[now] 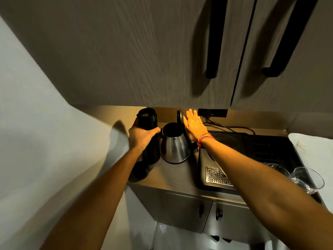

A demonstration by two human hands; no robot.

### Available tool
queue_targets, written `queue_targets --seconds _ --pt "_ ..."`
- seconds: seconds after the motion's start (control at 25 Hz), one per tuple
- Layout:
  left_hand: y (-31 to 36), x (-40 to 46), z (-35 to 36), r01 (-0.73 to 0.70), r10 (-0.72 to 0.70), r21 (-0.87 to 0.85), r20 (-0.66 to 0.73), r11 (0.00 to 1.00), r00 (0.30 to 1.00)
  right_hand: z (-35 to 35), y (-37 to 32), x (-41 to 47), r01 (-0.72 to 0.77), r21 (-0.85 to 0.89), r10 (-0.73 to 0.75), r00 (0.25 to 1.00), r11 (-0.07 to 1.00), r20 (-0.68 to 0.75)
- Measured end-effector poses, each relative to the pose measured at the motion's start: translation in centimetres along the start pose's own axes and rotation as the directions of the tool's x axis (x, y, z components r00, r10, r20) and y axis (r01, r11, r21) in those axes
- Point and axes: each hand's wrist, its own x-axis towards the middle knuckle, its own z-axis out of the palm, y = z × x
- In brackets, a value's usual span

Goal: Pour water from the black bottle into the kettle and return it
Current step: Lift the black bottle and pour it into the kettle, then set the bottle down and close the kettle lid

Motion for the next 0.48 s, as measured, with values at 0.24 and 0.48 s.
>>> queue_targets --seconds 0.24,0.48 --pt "-3.1 0.0 0.7 0.071 -0.081 -0.158 -0.061 0.985 0.995 1.3 -1.8 0.4 -0.027 0.062 0.026 0.999 0.998 0.027" --pt "-5.6 -0.3 1.3 0.101 -0.112 -0.144 -0.073 0.984 0.991 3.1 -3.1 0.5 0.086 -0.130 -0.082 0.996 0.988 0.036"
